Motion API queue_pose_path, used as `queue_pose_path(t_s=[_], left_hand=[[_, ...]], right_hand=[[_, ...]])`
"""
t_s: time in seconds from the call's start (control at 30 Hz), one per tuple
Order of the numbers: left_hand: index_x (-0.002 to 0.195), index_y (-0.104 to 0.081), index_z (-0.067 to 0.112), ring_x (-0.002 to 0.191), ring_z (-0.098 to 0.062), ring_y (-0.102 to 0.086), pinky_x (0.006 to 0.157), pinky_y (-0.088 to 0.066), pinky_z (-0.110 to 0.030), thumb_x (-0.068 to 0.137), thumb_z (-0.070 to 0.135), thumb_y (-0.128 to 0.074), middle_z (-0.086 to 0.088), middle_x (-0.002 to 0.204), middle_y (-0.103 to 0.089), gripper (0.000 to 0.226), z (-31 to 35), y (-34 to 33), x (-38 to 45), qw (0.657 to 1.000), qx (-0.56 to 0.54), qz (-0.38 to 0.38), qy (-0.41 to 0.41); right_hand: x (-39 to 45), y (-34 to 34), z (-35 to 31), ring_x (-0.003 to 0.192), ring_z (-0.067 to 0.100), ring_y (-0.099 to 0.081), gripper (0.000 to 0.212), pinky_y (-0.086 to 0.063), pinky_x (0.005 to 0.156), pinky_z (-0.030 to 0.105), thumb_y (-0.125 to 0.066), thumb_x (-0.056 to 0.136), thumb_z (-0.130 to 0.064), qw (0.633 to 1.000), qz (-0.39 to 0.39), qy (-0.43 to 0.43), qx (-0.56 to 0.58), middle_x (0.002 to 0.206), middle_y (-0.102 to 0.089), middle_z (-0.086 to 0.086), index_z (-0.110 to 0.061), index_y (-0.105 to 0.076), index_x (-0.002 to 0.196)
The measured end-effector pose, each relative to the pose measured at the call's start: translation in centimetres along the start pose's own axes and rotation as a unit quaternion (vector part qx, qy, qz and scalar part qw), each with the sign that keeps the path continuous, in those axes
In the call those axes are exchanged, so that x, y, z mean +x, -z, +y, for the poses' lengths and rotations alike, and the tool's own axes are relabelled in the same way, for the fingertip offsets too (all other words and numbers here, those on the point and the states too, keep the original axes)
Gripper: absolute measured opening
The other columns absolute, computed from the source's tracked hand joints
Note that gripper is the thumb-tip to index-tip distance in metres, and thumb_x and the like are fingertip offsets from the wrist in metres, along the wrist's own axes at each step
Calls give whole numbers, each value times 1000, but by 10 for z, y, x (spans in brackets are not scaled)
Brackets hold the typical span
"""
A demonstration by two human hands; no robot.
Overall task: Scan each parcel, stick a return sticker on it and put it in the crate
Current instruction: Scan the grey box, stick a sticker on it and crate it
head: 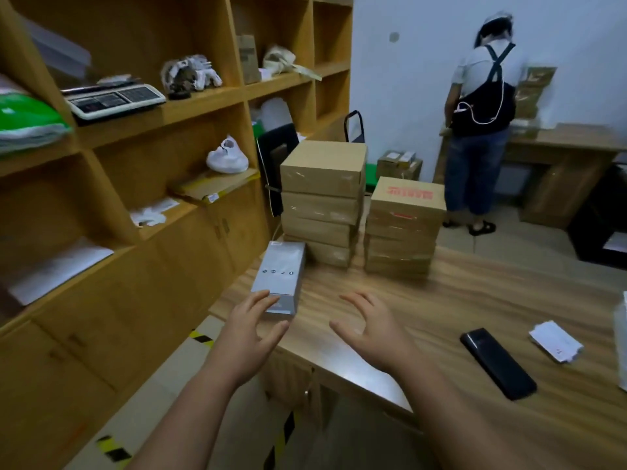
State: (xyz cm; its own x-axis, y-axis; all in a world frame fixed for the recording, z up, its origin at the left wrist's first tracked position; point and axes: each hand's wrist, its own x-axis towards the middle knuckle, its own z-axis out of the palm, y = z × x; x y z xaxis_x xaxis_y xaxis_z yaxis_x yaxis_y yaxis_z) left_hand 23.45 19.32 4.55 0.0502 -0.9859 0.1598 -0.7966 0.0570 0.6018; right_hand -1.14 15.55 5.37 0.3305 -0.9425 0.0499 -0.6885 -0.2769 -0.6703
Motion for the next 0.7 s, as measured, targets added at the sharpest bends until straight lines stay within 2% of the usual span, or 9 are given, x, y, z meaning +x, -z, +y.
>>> queue_pose_path(t_s=[0.1,0.27,0.37,0.47,0.57,0.63,0.7], left_hand=[[140,-46,33,133,-4,-34,108,-39,-30,91,48,-59,21,145,-35,53,-41,-13,28,999,0,-15,31],[142,-41,36,135,-12,-36,105,-44,-41,90,51,-57,16,150,-30,56,-113,-32,98,995,-15,-52,85],[145,-38,34,136,-15,-35,107,-41,-39,92,48,-57,12,153,-28,58,-147,-44,143,991,-13,-82,106],[146,-35,35,143,-20,-25,113,-32,-41,92,47,-58,6,159,-19,61,-178,-58,187,987,1,-108,120],[149,-29,34,146,-26,-18,115,-27,-43,90,49,-58,2,163,-10,67,-205,-76,218,977,26,-153,149],[152,-26,32,143,-24,-27,113,-32,-42,90,47,-60,3,161,-18,72,-214,-84,227,972,4,-176,158],[152,-27,29,134,-19,-39,108,-41,-39,90,41,-64,4,155,-33,73,-212,-88,227,970,-37,-176,162]], right_hand=[[41,-29,10,136,7,-32,61,-29,100,22,-55,89,-59,1000,-23,-12,-8,148,-35,-15,-36,-41,144],[125,-84,21,139,10,-31,61,-35,104,29,-51,91,-60,995,-78,-46,-44,152,-33,-13,-36,-38,145],[179,-115,25,142,14,-27,61,-37,110,37,-48,93,-58,988,-110,-75,-81,154,-31,-8,-35,-33,148],[225,-142,32,142,18,-27,60,-36,111,37,-47,95,-54,985,-108,-106,-86,155,-31,-3,-33,-33,149],[253,-165,37,146,22,-20,59,-32,114,39,-46,99,-49,980,-112,-138,-84,160,-19,0,-34,-26,152],[264,-177,42,146,24,-20,58,-30,115,38,-44,100,-45,977,-131,-148,-79,162,-15,2,-32,-22,153],[267,-185,48,142,23,-29,57,-32,113,33,-44,101,-41,976,-142,-157,-47,160,-16,1,-30,-23,153]])
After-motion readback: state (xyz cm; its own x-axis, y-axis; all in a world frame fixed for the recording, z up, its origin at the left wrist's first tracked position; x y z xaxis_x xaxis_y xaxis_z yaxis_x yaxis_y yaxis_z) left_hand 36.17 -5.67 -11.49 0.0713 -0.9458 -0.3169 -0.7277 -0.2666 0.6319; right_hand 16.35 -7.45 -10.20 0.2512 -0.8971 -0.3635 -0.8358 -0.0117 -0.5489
